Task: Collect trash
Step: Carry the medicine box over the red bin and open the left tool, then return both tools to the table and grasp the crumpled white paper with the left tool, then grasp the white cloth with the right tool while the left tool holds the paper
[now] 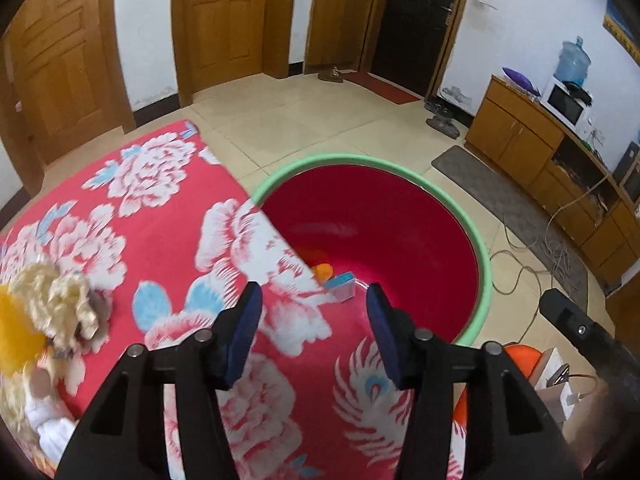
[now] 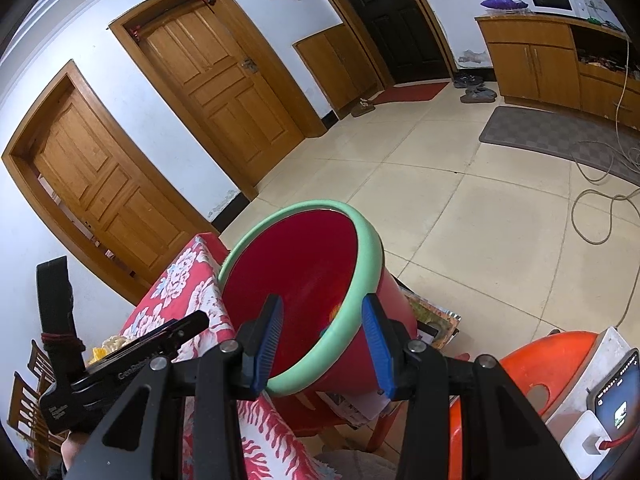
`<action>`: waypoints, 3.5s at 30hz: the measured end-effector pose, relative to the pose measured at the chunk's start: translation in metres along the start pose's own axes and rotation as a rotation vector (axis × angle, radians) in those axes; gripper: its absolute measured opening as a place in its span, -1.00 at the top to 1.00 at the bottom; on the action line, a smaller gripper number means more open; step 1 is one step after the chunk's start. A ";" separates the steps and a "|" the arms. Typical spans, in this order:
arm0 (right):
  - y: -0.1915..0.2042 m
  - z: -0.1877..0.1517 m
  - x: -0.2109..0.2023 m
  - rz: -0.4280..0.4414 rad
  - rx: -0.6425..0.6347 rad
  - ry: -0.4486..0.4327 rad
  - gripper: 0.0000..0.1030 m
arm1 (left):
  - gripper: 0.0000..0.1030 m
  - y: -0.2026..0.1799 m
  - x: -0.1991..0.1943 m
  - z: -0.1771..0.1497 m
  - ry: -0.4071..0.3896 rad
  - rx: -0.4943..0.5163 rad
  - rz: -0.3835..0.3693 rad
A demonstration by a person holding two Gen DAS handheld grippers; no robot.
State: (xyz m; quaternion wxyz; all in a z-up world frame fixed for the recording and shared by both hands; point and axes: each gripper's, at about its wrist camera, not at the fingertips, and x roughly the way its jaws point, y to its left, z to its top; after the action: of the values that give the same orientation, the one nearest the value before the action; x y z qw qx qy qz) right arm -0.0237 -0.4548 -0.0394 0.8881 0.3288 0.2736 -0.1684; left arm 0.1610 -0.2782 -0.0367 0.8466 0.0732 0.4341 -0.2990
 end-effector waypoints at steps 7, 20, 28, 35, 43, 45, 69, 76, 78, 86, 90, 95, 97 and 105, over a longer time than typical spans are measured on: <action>0.014 -0.005 -0.011 0.029 -0.037 -0.006 0.04 | -0.34 0.022 -0.035 -0.014 -0.031 -0.064 0.043; 0.051 -0.020 -0.031 0.107 -0.113 0.013 -0.02 | -0.39 0.081 -0.100 -0.051 -0.072 -0.190 0.204; 0.074 -0.034 -0.032 0.136 -0.158 0.037 -0.09 | -0.39 0.131 -0.126 -0.074 -0.087 -0.270 0.299; 0.089 -0.046 -0.026 0.142 -0.192 0.073 -0.12 | -0.39 0.174 -0.127 -0.090 -0.070 -0.344 0.368; 0.101 -0.057 -0.016 0.137 -0.217 0.113 -0.13 | -0.39 0.200 -0.102 -0.104 -0.022 -0.383 0.353; 0.102 -0.058 -0.015 0.134 -0.218 0.120 -0.13 | -0.39 0.202 -0.099 -0.105 -0.022 -0.391 0.334; 0.160 -0.083 -0.010 0.198 -0.340 0.183 -0.16 | 0.03 0.239 -0.151 -0.124 -0.143 -0.464 0.359; 0.199 -0.101 -0.001 0.242 -0.415 0.220 -0.30 | 0.03 0.262 -0.153 -0.142 -0.148 -0.520 0.399; 0.208 -0.107 0.004 0.248 -0.433 0.232 -0.30 | 0.03 0.264 -0.153 -0.144 -0.154 -0.526 0.398; 0.248 -0.138 0.044 0.253 -0.513 0.314 -0.31 | 0.03 0.272 -0.144 -0.152 -0.158 -0.539 0.403; 0.262 -0.151 0.062 0.244 -0.543 0.355 -0.31 | 0.03 0.276 -0.139 -0.156 -0.162 -0.551 0.386; 0.273 -0.163 0.080 0.233 -0.559 0.385 -0.31 | 0.03 0.280 -0.138 -0.158 -0.175 -0.564 0.364; 0.275 -0.166 0.084 0.228 -0.564 0.387 -0.31 | 0.03 0.282 -0.138 -0.159 -0.180 -0.571 0.357; 0.281 -0.177 0.092 0.242 -0.593 0.396 -0.02 | 0.03 0.284 -0.139 -0.160 -0.184 -0.579 0.343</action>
State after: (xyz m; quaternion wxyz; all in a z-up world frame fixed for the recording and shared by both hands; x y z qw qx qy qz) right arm 0.1177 -0.1419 -0.0680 0.8881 0.1137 0.4360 0.0909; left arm 0.1502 0.0746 -0.0654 0.9059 -0.1253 0.4040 -0.0220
